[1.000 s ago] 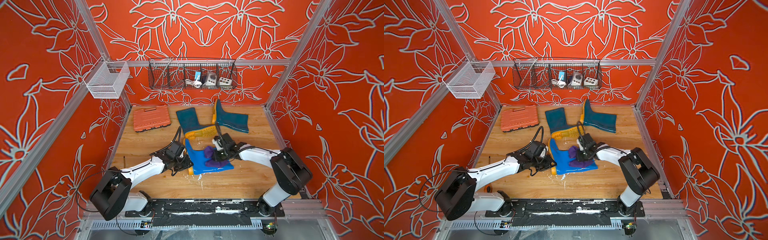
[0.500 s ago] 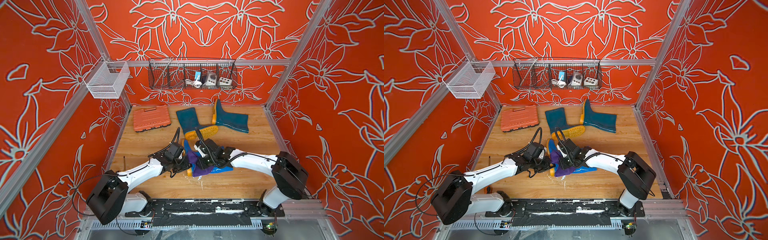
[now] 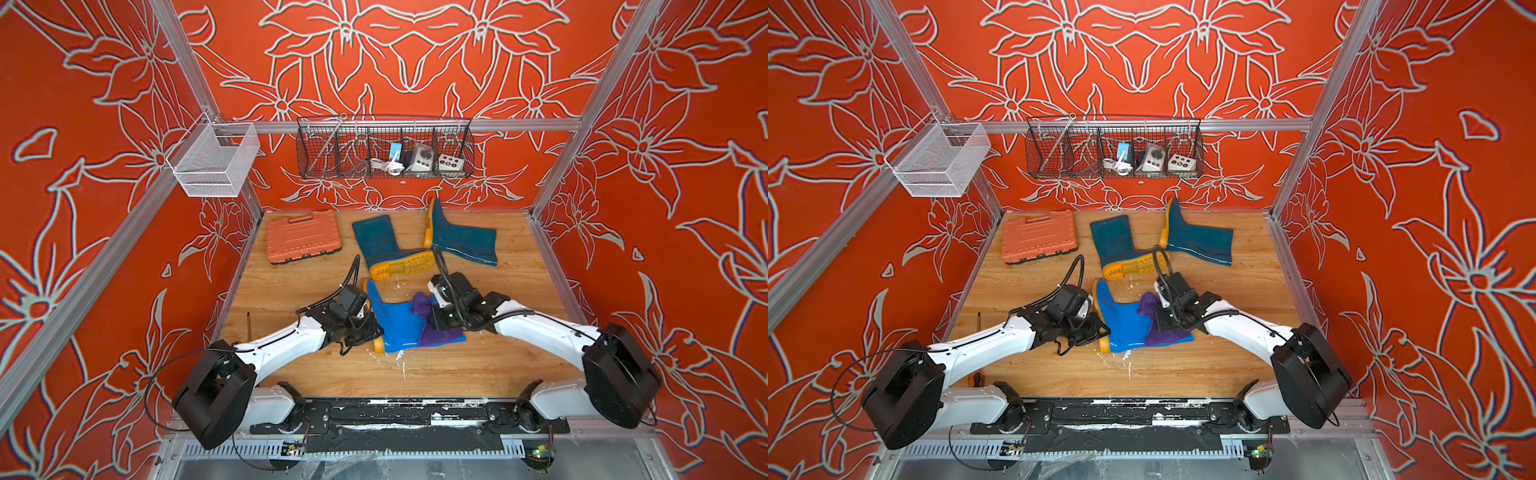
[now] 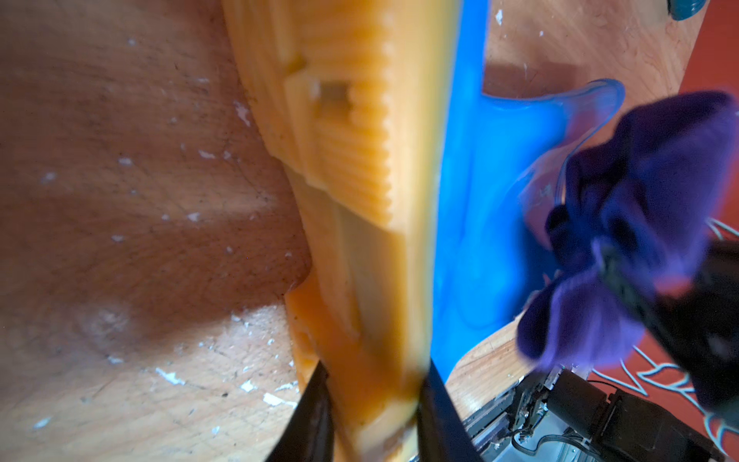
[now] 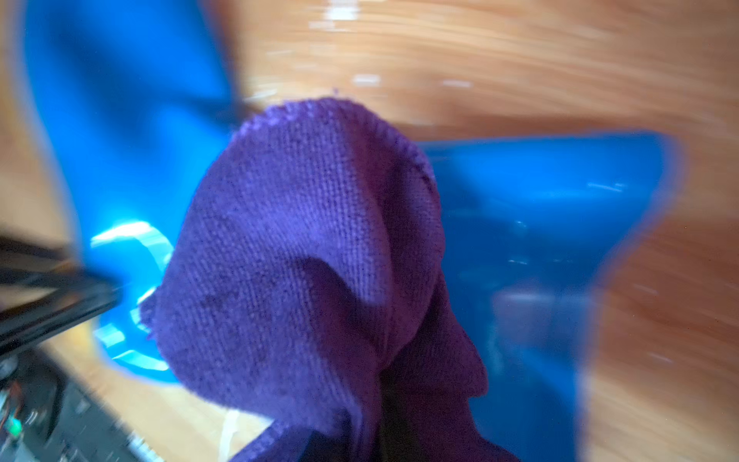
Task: Wipe the rubber boots with a cloth
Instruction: Wipe the dirt off the rubber boot.
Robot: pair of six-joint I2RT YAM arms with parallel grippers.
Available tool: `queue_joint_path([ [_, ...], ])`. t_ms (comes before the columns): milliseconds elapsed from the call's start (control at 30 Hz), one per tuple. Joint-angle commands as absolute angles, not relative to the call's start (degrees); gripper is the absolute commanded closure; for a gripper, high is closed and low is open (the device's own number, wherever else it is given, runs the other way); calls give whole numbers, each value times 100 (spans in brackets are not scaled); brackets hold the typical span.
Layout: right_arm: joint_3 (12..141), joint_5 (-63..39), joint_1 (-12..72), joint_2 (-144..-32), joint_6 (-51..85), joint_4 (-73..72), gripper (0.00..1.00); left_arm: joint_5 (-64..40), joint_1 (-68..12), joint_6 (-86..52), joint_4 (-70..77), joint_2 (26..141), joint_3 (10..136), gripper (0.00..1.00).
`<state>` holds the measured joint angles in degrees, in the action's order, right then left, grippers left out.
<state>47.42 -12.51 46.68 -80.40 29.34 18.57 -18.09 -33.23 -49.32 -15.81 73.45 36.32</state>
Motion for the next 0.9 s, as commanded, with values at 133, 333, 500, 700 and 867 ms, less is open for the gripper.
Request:
queue_joint_path([
  [133,5091,-1379,5280,-9014,2792,2078,100,-1889,-3305,-4983,-2302,7199,3812,100],
  [333,4388,-1022,3731,-8273,2567,2824,100,-1840,-3306,-4825,-2719,7003,3907,100],
  [500,3958,-862,3822,-7077,3085,2660,100,-2217,-3213,-4946,-2825,6896,4115,100],
  [700,3523,745,6530,-6992,3139,135,100,-3015,-2861,-5046,-3193,7356,4649,100],
  [867,4612,857,6717,-8582,2573,1081,100,-3549,-2531,-4987,-3090,7610,4794,100],
])
